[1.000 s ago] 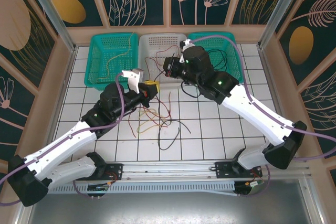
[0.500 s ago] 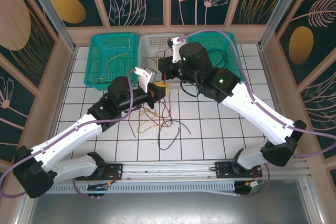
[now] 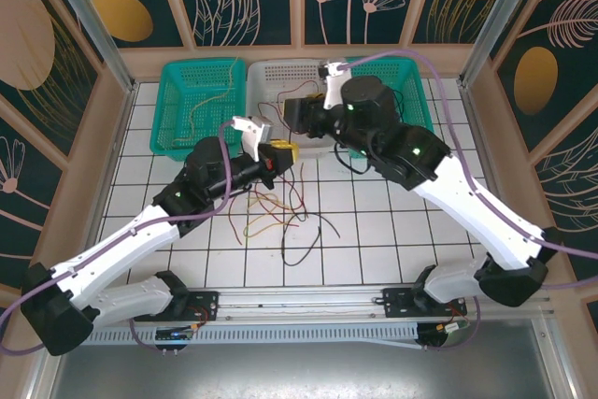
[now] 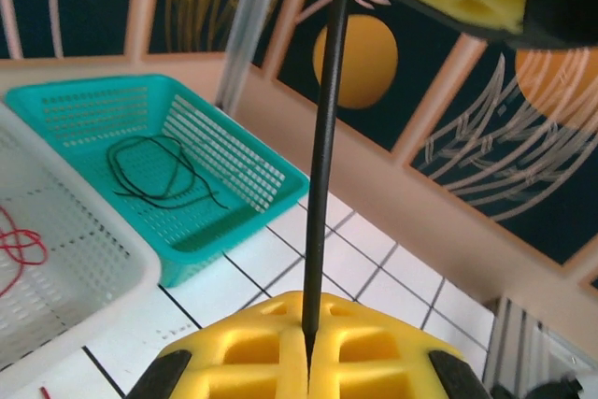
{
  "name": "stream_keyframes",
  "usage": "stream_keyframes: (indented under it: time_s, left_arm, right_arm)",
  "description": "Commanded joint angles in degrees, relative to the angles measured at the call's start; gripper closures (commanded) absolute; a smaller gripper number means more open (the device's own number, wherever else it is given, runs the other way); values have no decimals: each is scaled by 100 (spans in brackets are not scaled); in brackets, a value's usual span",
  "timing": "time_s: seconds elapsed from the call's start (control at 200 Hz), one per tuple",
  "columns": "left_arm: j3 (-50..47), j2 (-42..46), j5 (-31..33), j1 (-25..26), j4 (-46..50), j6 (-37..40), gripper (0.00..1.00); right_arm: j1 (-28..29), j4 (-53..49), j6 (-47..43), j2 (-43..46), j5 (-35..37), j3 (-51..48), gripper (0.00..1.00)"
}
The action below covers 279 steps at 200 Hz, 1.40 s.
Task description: Untangle the cables
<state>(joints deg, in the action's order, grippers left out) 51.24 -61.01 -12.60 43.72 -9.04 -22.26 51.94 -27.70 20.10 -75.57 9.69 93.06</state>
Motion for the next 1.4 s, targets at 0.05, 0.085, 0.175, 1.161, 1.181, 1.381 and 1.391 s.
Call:
stream_keyframes:
  time_s: [0.05,0.085,0.175,1.161,1.181,1.381,1.391]
  left_arm:
    - [722,257,847,-82,341,-305,100]
    - [929,244,902,-97,475,-312,100]
    - [1369,188,1017,-149,743,-370,100]
    - [1441,-141,-976,-816,-443,-1873,100]
    - [1433,-152,-995,-816,-469,-1894,100]
    - [1406,-199,-1096,-838,-607,-2052,100]
    - [1399,-200,-1091,-832,-608,-2051,100]
  right_arm:
    - [-140,301,146,799,547,-848,28]
    - [-141,408,204,961,439,-1131,28]
    - [-132,742,387,1363,-62,-1842,28]
    - [321,1793,460,1184,-1500,-2637,28]
    - [330,1803,460,1163,-1505,-2627,29]
    - [360,1841,486,1014,-1418,-2560,42]
    - [360,1841,484,1010,-1413,-2559,43]
